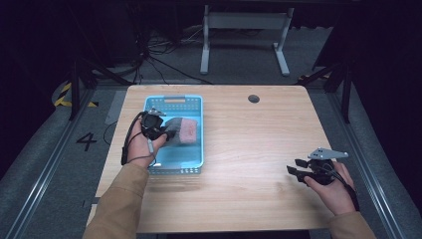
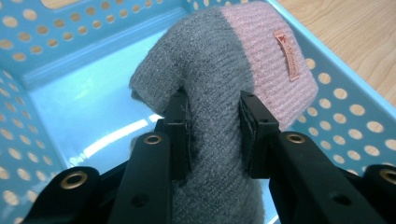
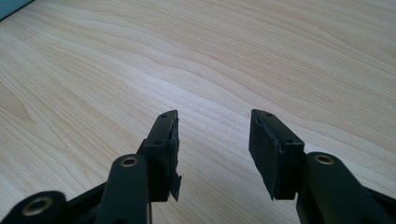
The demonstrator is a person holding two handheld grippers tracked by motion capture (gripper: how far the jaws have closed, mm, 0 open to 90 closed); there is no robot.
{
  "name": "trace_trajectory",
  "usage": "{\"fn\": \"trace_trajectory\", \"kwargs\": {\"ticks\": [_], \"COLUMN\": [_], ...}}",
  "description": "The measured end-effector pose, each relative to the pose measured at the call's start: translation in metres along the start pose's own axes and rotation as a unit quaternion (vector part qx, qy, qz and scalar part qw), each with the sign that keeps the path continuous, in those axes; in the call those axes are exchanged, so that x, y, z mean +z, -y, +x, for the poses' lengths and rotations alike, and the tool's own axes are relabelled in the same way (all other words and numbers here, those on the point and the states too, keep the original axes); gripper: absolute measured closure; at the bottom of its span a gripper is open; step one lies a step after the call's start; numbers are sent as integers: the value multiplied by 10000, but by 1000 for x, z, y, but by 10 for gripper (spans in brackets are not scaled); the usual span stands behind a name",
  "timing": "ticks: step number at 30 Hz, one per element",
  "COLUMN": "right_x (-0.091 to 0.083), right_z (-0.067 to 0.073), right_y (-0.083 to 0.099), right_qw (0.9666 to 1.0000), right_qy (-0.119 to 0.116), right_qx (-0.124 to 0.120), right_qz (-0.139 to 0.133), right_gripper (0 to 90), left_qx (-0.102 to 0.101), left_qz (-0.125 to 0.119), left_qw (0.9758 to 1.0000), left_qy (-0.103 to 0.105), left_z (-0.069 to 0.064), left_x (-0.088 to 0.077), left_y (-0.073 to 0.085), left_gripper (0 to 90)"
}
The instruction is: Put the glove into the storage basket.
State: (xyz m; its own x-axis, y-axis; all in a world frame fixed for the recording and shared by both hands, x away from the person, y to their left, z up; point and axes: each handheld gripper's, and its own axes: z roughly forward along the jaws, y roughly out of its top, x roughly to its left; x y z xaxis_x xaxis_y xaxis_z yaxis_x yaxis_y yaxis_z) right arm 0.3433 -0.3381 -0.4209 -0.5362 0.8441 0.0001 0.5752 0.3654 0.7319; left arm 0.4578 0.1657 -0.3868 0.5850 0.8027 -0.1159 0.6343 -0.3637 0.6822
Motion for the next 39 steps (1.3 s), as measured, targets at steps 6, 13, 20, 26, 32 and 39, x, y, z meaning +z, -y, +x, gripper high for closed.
{"fn": "trace_trajectory", "kwargs": {"ticks": [6,13,20,26,32,39], "right_x": [-1,-1,-3,-3,-3,-3], "right_z": [0,0,-1,-2,-2,-2], "right_y": [1,1,3,6,7,7], "right_qw": [10000,10000,10000,10000,9999,10000], "right_qy": [8,5,21,36,50,45], "right_qx": [33,15,46,76,96,81], "right_qz": [-10,5,3,24,25,19], "right_gripper": [532,532,531,528,525,522], "left_qx": [18,15,16,-23,-84,-123], "left_qz": [183,281,347,353,479,637], "left_qw": [9998,9996,9994,9994,9988,9979], "left_qy": [-6,30,-42,37,98,52], "left_z": [3,3,7,8,8,12], "left_x": [11,18,29,37,45,54], "left_y": [4,5,5,4,4,5], "left_gripper": [685,683,681,679,677,674]}}
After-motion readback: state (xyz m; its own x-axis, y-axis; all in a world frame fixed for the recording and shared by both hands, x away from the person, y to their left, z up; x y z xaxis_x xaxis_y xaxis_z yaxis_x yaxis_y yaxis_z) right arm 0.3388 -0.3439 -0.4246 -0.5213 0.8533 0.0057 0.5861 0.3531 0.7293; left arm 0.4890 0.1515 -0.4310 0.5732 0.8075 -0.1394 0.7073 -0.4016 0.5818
